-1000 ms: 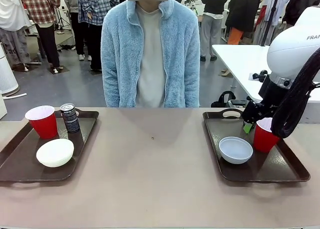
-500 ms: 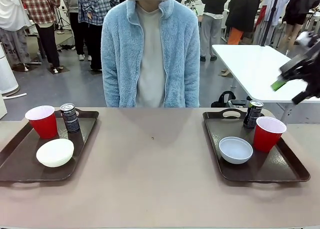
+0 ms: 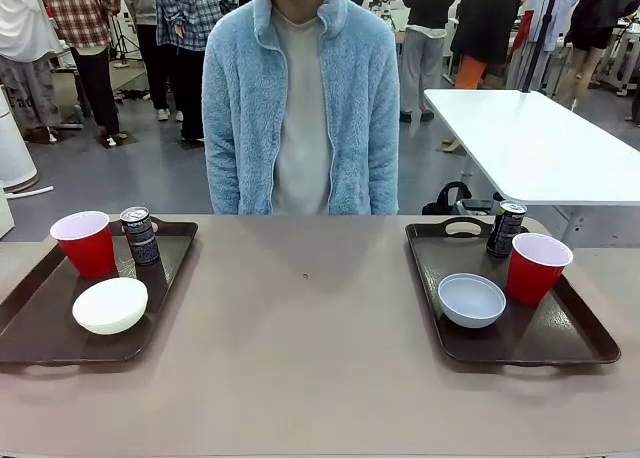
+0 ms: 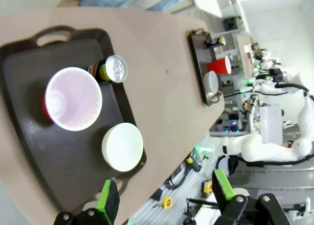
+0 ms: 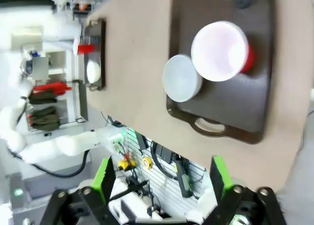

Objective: Prepare tableware on both trays.
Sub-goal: Pick up a Picnic Bowl from the table and place it on a Handle tray.

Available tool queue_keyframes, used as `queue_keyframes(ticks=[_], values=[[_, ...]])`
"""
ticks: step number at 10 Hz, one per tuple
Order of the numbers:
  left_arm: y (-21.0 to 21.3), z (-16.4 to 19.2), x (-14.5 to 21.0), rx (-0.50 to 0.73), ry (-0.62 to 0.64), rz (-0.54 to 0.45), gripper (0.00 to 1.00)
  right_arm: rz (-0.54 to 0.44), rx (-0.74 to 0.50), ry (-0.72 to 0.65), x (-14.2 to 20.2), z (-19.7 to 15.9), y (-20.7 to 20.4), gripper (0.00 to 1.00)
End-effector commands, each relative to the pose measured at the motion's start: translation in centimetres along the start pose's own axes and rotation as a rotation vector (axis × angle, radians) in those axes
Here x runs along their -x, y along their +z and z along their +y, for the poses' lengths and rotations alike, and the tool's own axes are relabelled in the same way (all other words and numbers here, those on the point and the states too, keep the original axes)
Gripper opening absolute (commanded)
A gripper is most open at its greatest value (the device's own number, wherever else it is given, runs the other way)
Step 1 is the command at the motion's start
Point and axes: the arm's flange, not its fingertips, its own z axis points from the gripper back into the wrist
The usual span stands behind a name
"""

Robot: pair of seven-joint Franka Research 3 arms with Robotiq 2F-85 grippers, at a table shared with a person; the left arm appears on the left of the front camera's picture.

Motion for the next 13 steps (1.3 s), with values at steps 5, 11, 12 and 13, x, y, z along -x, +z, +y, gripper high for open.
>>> queue_keyframes(ticks=[5,11,12,13], values=[[0.1,-0.2,0.2,-0.005,-0.004,0.006,1.0,-0.115,-0.122,-0.049,2.4,-6.4,1.2,1.0],[0.1,-0.2,0.2,-0.005,-0.004,0.006,1.0,-0.119,-0.095,-0.085,3.0,-7.0,1.8,1.0],[0.1,-0.2,0.2,-0.005,-0.004,0.006,1.0,-0.119,-0.095,-0.085,3.0,-7.0,1.8,1.0],[0.1,-0.2,0.2,-0.005,-0.004,0.006,1.0,-0.119,-0.095,-0.085,3.0,-7.0,1.8,1.0]])
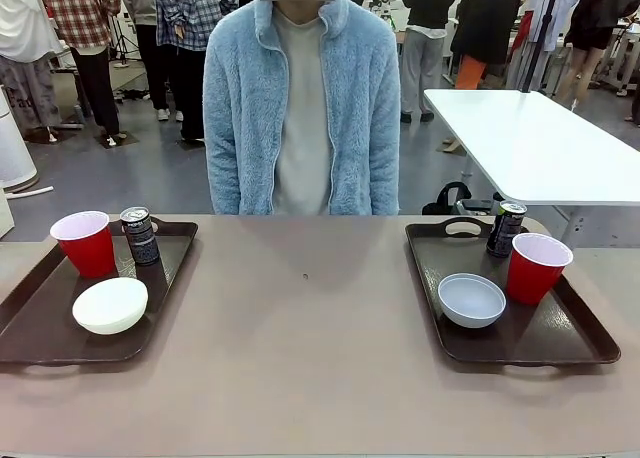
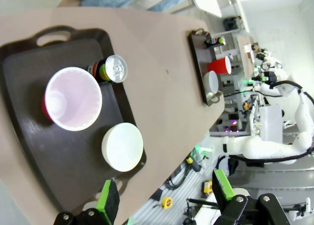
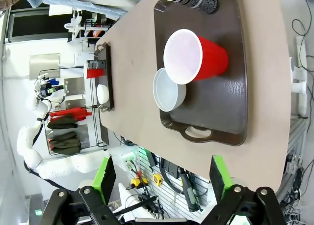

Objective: Prepare tableware on both trays.
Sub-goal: Pick up a Picnic Bowl from the table and place it on a Handle tray.

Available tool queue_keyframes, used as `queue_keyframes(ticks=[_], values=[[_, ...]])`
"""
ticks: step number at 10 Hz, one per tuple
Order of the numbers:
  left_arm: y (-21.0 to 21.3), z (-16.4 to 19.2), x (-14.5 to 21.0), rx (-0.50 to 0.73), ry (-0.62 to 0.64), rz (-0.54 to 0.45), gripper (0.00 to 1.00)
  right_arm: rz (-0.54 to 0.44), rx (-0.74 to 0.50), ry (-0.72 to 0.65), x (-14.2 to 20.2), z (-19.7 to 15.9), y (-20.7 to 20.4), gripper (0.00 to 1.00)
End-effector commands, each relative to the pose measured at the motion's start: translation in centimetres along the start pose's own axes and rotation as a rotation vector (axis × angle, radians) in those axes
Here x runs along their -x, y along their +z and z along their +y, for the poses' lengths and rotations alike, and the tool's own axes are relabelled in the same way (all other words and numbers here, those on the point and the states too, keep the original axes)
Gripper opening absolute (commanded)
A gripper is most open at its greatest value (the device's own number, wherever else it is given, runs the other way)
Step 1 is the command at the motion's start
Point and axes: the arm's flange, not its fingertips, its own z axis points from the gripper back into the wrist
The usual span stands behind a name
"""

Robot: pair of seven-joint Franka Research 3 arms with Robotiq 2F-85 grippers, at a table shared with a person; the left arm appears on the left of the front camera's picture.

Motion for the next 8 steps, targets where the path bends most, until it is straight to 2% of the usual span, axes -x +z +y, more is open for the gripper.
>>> queue_keyframes(ticks=[1,8], values=[[0.09,-0.24,0.17,-0.005,-0.004,0.006,1.0,0.005,0.004,-0.001,0.13,-0.12,0.08,1.0],[0.09,-0.24,0.17,-0.005,-0.004,0.006,1.0,0.005,0.004,-0.001,0.13,-0.12,0.08,1.0]])
